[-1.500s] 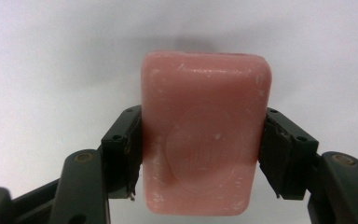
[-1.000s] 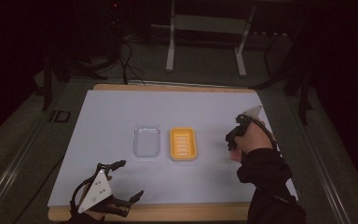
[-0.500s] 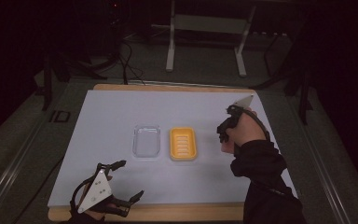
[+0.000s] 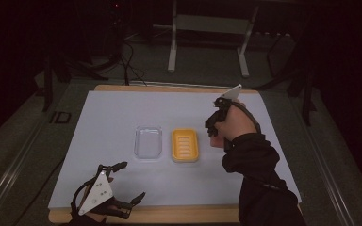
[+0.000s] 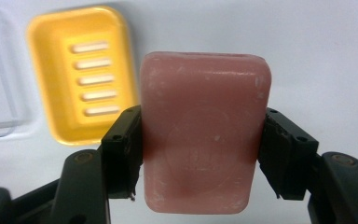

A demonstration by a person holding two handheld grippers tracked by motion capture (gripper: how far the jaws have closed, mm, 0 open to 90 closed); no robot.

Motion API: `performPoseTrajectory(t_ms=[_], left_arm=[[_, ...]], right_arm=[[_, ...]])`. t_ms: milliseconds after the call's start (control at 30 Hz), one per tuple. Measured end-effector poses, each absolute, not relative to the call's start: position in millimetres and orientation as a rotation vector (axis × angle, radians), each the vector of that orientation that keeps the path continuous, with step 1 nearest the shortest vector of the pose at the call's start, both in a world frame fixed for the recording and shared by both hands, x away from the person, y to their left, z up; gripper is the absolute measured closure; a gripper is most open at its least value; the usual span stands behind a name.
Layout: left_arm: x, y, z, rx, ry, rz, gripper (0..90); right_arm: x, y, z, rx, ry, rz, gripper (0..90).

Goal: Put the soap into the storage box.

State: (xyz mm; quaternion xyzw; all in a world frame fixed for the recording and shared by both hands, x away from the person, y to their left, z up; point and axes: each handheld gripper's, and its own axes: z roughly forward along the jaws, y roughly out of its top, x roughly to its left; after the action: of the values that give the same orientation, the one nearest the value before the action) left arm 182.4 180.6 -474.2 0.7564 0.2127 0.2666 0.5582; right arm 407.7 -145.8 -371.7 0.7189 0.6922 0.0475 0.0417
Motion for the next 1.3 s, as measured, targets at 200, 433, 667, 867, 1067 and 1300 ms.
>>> performPoseTrajectory(t_ms=[200, 433, 667, 867, 1067, 1300], left_arm=[[182, 181, -474, 1.786, 0.503, 0.629, 0.6], [182, 181, -474, 1.786, 0.502, 0.629, 0.6], [183, 181, -475, 1.786, 0.499, 0.626, 0.7], [182, 181, -475, 1.786, 0.497, 0.624, 0.6], [182, 181, -475, 1.79, 0.494, 0.625, 0.6], [181, 180, -475, 1.793, 0.487, 0.623, 0.6]], right_arm=[[406, -127, -371, 2.171, 2.172, 0.201, 37.7], [403, -105, -375, 2.141, 2.244, 0.266, 37.7], [403, -86, -384, 2.101, 2.281, 0.283, 37.7], [407, -76, -400, 2.094, 2.303, 0.274, 37.7], [410, -68, -420, 2.102, 2.319, 0.295, 37.7], [415, -63, -444, 2.095, 2.329, 0.258, 37.7]])
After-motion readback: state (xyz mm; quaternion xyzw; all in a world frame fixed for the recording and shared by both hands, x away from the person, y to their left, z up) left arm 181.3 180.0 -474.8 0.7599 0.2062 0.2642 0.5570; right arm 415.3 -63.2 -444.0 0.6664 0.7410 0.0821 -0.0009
